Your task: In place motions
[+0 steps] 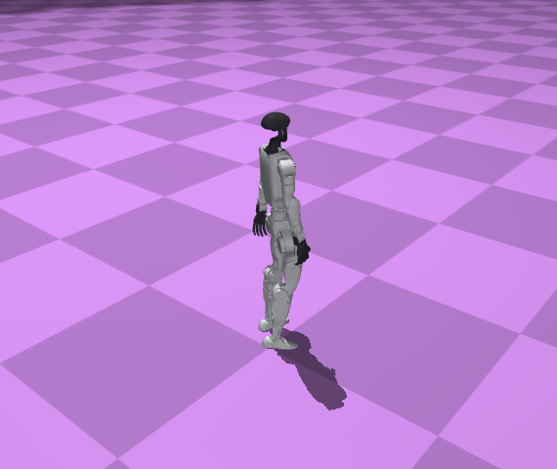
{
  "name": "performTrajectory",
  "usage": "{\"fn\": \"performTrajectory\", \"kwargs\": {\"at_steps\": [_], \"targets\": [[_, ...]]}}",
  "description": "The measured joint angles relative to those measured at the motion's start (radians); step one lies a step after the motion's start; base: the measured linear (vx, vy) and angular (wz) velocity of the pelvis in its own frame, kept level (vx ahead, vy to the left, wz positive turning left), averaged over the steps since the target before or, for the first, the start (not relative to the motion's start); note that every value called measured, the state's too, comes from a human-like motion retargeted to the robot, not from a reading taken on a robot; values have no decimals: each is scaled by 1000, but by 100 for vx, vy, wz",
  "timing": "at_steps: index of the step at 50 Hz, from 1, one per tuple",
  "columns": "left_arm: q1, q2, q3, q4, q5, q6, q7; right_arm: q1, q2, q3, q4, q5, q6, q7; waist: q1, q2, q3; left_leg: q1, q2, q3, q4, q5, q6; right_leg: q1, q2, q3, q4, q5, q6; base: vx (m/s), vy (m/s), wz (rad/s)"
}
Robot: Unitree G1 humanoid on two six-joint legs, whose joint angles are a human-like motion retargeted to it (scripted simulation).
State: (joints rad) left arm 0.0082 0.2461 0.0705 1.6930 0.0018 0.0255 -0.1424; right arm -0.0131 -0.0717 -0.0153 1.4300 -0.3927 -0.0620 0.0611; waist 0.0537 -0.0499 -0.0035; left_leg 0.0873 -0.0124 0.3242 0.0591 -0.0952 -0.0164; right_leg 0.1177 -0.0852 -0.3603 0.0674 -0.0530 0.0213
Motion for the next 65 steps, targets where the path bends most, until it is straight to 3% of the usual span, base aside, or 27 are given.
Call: {"fn": "performTrajectory", "kwargs": {"at_steps": [5, 8, 13, 15, 21, 28, 36, 42, 44, 47, 50, 53, 58, 65], "targets": [[-73, -37, -81, 7, -66, -44, 121, 97, 1, -49, -10, -26, -18, -14, -18, -14, 9, 24, -6, 13, -7, -17, 18, -22, -15, 19, 87, -19, 13, 23, 11, -18], [-133, -73, -124, 7, -75, -57, 59, 154, -15, -74, 1, -50, -21, -29, -27, 1, 9, 24, 9, 24, -4, -26, 26, -75, -24, 48, 195, 14, 26, 14, 13, -37], [-257, -136, -182, -37, -73, -72, 19, 210, -59, -116, 50, -78, -11, -50, -51, 39, 45, 21, 49, 70, 0, -29, 37, -217, -24, 134, 454, 218, 68, -2, 14, -41], [-303, -154, -198, -71, -75, -96, 46, 223, -80, -129, 77, -84, -8, -67, -81, 63, 66, 19, 71, 75, 1, -27, 41, -295, -18, 145, 579, 287, 48, -10, 13, -19], [-422, -166, -175, -103, -109, -166, 148, 244, -123, -179, 142, -103, 28, -68, -187, 109, 103, -2, 117, 64, 8, -27, 52, -484, -79, 16, 908, 199, -67, -7, 9, 6], [-462, -172, -148, -121, -144, -184, 158, 266, -132, -203, 167, -124, 46, -50, -253, 114, 102, -15, 135, 56, 8, -28, 55, -607, -77, 3, 1045, 183, -78, 0, 0, 0], [-408, -179, -168, -93, -120, -185, 151, 235, -117, -187, 133, -124, 39, -35, -209, 90, 76, 9, 110, 118, -4, -40, 53, -501, -47, 51, 829, 209, -31, 1, -5, -35], [-315, -190, -194, -51, -95, -171, 125, 199, -98, -183, 87, -110, 29, -16, -147, 52, 41, 33, 53, 140, -13, -56, 48, -263, 19, 182, 366, 268, 51, 5, -9, -22], [-287, -188, -195, -43, -99, -166, 108, 182, -92, -179, 74, -100, 23, -11, -146, 41, 38, 41, 37, 126, -11, -61, 45, -180, 8, 158, 231, 186, 68, 2, -13, 26], [-249, -185, -186, -34, -94, -156, 90, 157, -83, -165, 56, -100, 15, -5, -138, 15, 25, 50, 7, 108, -11, -66, 36, -81, 4, 72, 45, 80, 31, 1, -16, 18], [-216, -176, -170, -32, -73, -145, 82, 137, -74, -143, 43, -121, 15, 7, -83, 1, -13, 42, 2, 135, -11, -72, 15, -57, 25, 105, -66, 114, 36, -4, -27, -62], [-193, -168, -160, -41, -53, -140, 82, 118, -72, -124, 25, -151, 14, 30, -51, 8, -36, 24, 32, 153, -5, -70, -10, -106, 28, 135, -44, 110, 35, -12, -26, -49], [-148, -140, -151, -91, -33, -120, 59, 86, -93, -87, 7, -202, 11, 27, -122, 29, -4, 33, 68, 137, 13, -62, -30, -89, 51, 90, -24, 79, -5, -13, -20, 37], [-17, -101, -102, -126, -7, -108, 58, 76, -110, -81, 113, -98, 37, -39, -121, 42, -16, 18, 120, 107, 105, -51, -67, -50, 72, 68, -53, 71, -35, -6, -20, 13]]}}
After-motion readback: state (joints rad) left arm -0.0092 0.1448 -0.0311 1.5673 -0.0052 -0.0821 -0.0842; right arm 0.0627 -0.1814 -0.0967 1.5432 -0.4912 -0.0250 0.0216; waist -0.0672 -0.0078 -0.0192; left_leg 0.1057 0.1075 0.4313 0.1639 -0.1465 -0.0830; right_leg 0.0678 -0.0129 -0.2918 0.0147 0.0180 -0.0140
